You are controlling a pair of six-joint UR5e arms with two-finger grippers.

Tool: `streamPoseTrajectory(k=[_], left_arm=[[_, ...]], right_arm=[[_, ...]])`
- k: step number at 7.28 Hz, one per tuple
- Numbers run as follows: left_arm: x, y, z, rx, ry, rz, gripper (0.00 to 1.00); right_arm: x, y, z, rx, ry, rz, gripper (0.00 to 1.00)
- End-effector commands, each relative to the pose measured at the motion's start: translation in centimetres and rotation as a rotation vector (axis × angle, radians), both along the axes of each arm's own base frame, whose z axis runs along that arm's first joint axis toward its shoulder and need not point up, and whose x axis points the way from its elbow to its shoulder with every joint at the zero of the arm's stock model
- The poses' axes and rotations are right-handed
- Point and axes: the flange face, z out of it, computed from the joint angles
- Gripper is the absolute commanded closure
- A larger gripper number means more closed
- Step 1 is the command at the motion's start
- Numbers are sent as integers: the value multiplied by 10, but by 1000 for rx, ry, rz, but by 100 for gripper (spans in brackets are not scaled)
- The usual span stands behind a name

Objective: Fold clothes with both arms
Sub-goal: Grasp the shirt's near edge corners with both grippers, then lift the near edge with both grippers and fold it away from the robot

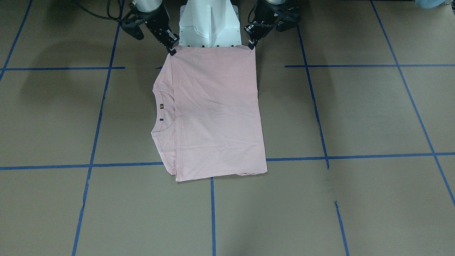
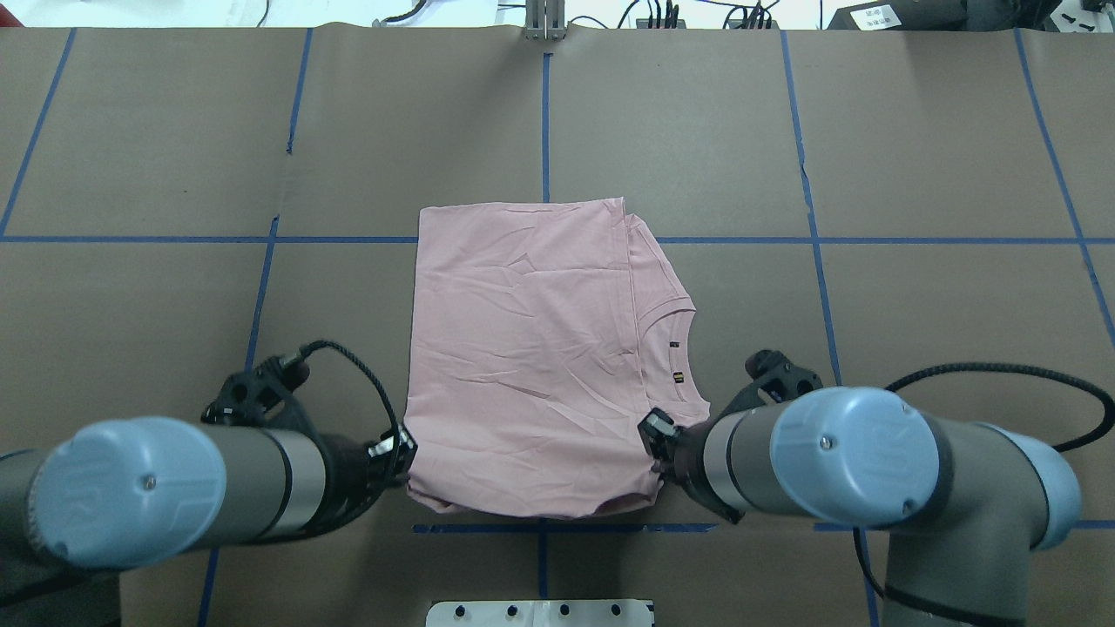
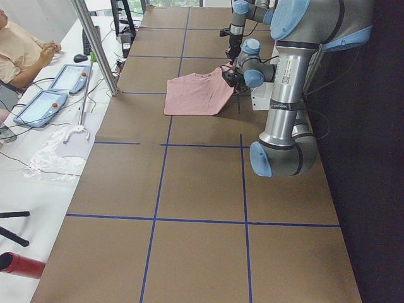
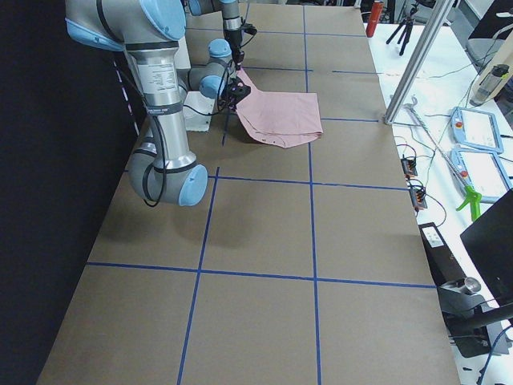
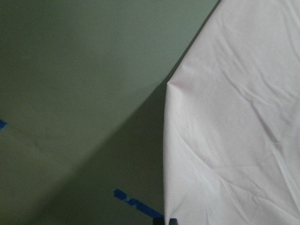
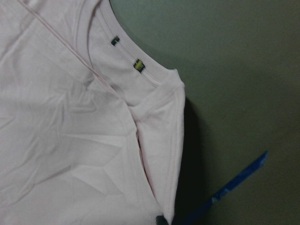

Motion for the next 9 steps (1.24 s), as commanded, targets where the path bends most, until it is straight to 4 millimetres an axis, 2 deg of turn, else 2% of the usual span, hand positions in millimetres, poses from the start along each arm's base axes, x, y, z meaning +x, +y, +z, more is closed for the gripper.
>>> streamPoseTrajectory(k=[1,2,3,4,5,6,9], left_arm=[[1,-112,-30,97,-30,-133,100],[-2,-150,-11,137,-97,-152,100],[3,-177,11,180,-154,-143,100],[16,-197,31,191,-159,-153,100],[28,-215,49,193,-170,-165,100],[37,-232,45,223,-184,-158,100],[56,-259,50,290,-234,-167,100]], right_arm=[[-10,-89,-23,48,27,104,100],[-12,-128,-18,68,57,136,100],[-20,-170,-10,84,83,153,100],[-36,-218,-8,59,74,172,100],[-50,-252,0,42,71,183,100],[-56,-266,12,44,93,180,100],[-67,-293,10,29,113,175,100]])
